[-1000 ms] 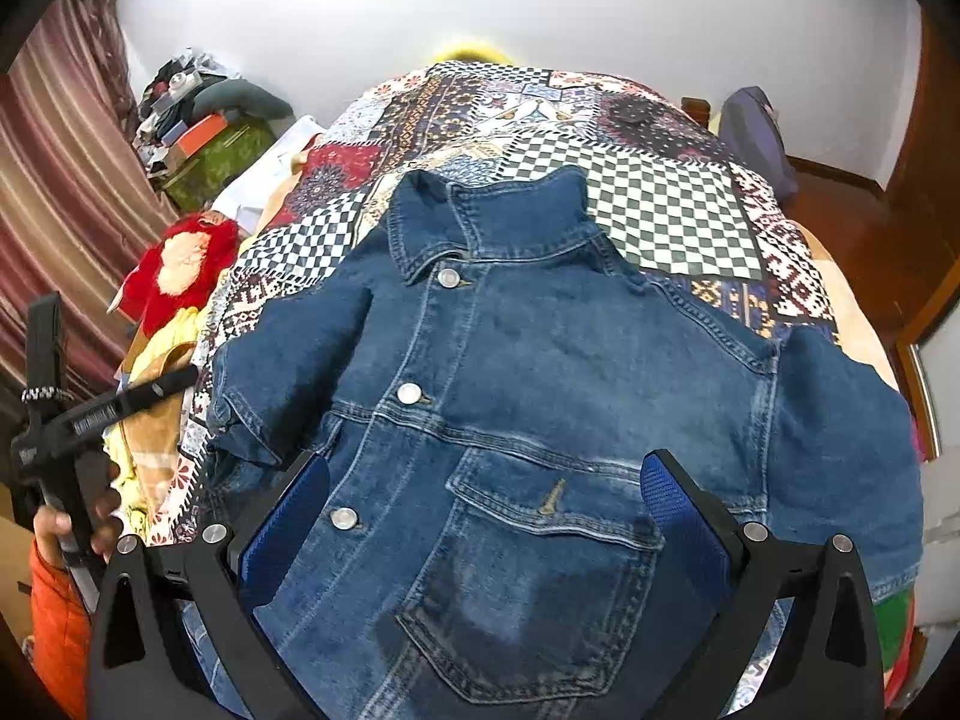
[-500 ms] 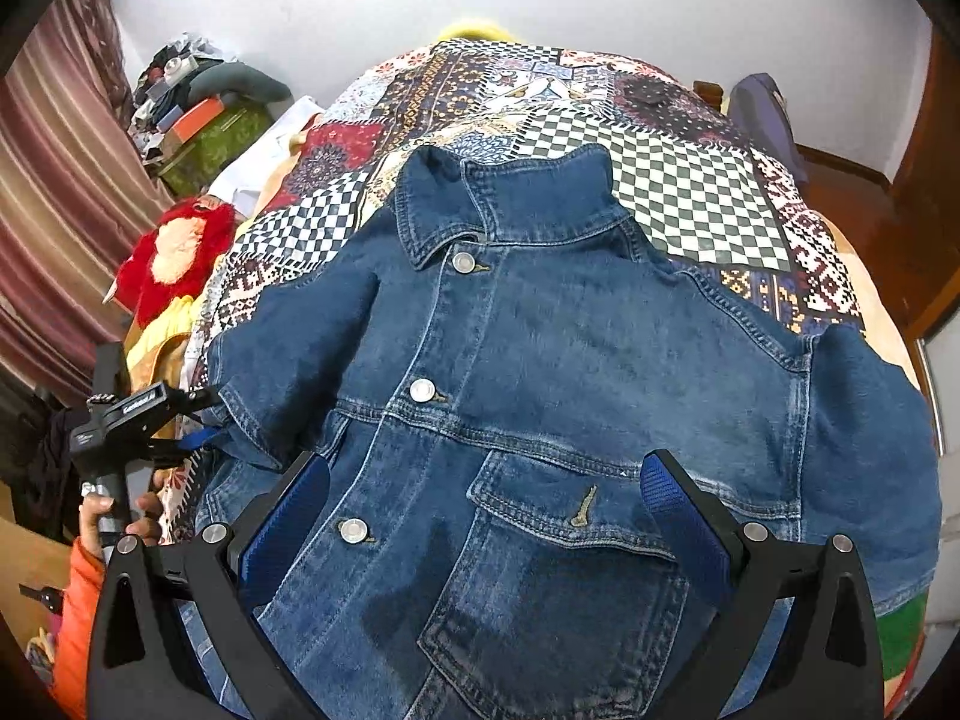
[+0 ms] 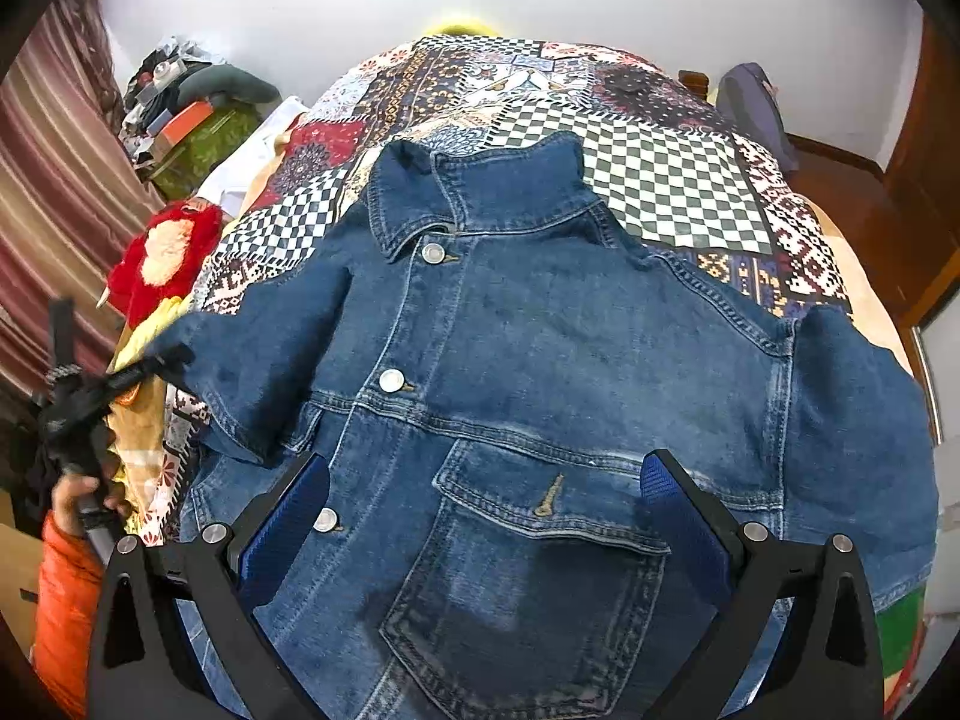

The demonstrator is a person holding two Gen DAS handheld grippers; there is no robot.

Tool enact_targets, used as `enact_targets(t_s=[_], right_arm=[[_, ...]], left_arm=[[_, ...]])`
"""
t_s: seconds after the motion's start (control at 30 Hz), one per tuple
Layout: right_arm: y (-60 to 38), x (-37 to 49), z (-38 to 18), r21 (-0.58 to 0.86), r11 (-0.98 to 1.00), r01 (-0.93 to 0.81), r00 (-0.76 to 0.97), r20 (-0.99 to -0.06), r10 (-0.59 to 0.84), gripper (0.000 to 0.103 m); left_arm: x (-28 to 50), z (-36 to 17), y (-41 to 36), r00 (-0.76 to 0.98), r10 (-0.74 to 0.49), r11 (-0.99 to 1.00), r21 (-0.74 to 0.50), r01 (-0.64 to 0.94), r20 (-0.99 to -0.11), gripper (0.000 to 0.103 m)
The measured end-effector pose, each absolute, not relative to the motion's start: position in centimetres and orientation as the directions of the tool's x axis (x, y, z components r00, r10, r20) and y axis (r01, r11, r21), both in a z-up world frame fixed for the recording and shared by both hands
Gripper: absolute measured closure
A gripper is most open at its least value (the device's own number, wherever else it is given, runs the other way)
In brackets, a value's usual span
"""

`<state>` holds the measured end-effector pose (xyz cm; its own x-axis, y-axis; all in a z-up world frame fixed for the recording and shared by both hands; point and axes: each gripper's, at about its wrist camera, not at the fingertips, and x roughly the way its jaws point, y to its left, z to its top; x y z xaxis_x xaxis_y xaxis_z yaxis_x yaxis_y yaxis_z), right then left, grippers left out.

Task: Fold large clothes

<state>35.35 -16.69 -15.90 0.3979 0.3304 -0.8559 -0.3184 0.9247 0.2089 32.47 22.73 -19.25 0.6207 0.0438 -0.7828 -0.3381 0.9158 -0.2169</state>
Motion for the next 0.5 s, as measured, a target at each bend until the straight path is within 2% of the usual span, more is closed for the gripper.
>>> enact_targets(t_s=[0.1,0.3,0.4,0.5], right_arm=[[-17.5,35.2,-15.5,0.224,0.924,-0.31,0.407,-0.847,0.342,0.0],[-20.3,34.4,-14.5,0.249,0.926,-0.283,0.446,-0.821,0.357,0.0],[-22.1,34.2,-14.2,0.255,0.933,-0.255,0.461,-0.816,0.349,0.0],[-24.2,33.9,-14.3,0.257,0.941,-0.218,0.471,-0.817,0.333,0.0]], left_arm=[[32.5,-14.7,20.5,0.689,0.046,0.939,-0.203,-0.276,-0.724,0.088],[35.0,-6.3,12.6,0.809,-0.089,0.972,-0.229,-0.057,-0.58,0.089],[36.2,-4.5,7.8,0.812,-0.171,0.974,-0.218,0.056,-0.558,0.091],[37.6,-4.7,2.9,0.786,-0.237,0.969,-0.195,0.151,-0.571,0.091]])
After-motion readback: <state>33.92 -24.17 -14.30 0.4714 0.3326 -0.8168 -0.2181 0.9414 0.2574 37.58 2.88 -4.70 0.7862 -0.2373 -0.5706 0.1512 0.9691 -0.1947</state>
